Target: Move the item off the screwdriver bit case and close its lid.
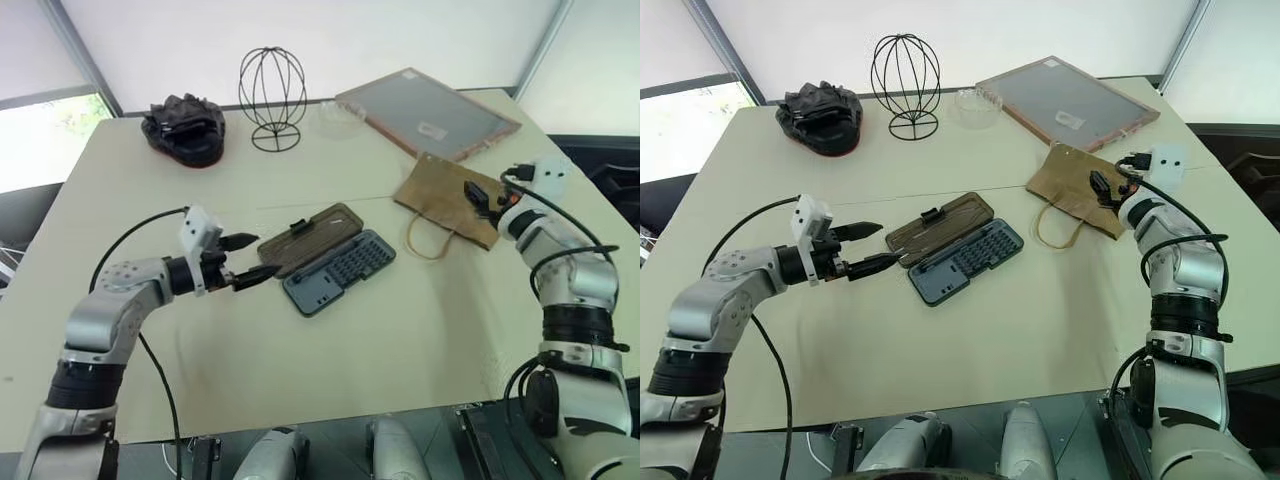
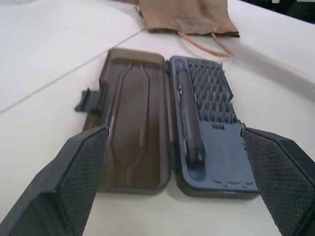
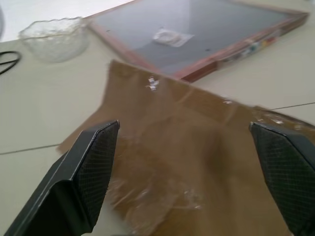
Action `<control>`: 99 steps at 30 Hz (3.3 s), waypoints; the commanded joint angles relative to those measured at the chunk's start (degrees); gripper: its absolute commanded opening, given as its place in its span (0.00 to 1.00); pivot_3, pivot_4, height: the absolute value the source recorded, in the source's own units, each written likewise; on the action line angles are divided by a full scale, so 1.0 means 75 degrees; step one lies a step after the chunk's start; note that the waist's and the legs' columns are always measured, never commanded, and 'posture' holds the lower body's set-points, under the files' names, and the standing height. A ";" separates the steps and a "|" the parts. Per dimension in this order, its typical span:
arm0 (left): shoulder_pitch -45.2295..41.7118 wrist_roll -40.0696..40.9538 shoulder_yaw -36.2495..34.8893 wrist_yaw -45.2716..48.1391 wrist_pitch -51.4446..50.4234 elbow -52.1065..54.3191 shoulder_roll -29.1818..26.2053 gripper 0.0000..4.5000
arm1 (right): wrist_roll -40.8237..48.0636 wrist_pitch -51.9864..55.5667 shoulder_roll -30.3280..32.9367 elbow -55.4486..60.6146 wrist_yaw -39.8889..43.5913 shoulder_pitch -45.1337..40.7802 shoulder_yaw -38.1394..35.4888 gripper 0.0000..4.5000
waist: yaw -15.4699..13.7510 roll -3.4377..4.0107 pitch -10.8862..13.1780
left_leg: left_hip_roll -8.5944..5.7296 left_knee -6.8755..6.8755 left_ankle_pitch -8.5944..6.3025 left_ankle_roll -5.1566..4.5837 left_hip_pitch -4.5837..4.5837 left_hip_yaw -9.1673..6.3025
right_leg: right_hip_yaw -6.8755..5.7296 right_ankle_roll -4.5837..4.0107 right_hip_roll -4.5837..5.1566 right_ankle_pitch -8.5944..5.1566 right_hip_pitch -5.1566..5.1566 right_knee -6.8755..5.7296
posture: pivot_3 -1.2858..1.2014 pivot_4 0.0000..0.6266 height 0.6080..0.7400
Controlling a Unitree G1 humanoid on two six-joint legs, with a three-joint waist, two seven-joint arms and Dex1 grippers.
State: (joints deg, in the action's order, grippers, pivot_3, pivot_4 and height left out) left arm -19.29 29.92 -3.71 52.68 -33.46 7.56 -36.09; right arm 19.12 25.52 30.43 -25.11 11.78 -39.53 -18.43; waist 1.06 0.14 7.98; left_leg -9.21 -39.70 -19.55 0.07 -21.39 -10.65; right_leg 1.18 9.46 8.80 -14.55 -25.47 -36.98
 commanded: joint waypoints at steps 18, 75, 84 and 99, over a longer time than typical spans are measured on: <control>-0.0143 0.0447 -0.0227 -0.0108 -0.0407 0.0972 -0.0373 1.00 | -0.0978 -0.1017 -0.0385 -0.2521 -0.2443 -0.1511 -0.0403 0.99 | 0.0039 0.0002 0.0001 | 0.0001 0.0000 0.0000 0.0000 0.0002 0.0000 | 0.0002 0.0000 -0.0003 0.0000 0.0001 0.0000 | 0.52 0.24 1.00; -0.0539 0.0419 0.0023 0.0541 -0.0505 0.0833 -0.0808 1.00 | -0.2589 0.0516 0.0674 0.3179 -0.0060 0.2490 0.2266 0.99 | -0.0005 0.0005 0.0003 | 0.0004 0.0002 0.0000 0.0001 0.0007 0.0011 | 0.0011 0.0000 -0.0007 0.0000 0.0000 0.0001 | 0.52 0.24 1.00; -0.0488 0.0457 0.0052 0.0324 -0.0538 0.0973 -0.0706 1.00 | -0.3955 -0.0567 0.0547 -0.0004 -0.0504 0.1259 0.3198 0.99 | -0.0031 -0.0012 -0.0007 | 0.0003 -0.0013 0.0000 0.0001 0.0024 0.0015 | 0.0012 -0.0001 -0.0007 0.0000 0.0019 0.0010 | 0.52 0.24 1.00; -0.0351 0.0494 0.0066 0.0099 -0.0565 0.1114 -0.0619 1.00 | -0.4389 -0.1411 0.0240 -0.1286 -0.0870 0.0736 0.3187 0.01 | -0.0091 -0.0032 -0.0020 | 0.0001 -0.0015 0.0000 0.0001 0.0052 -0.0023 | 0.0008 -0.0002 -0.0023 0.0000 0.0090 0.0073 | 0.52 0.24 1.00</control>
State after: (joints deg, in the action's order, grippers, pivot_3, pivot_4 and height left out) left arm -21.44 33.17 -2.45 53.45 -38.27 14.36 -40.65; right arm -12.68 14.18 31.76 -32.83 7.34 -34.99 6.94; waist 0.38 -0.10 7.84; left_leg -9.21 -39.81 -19.55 0.08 -20.99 -10.83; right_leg 1.23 9.44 8.63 -14.55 -24.79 -36.41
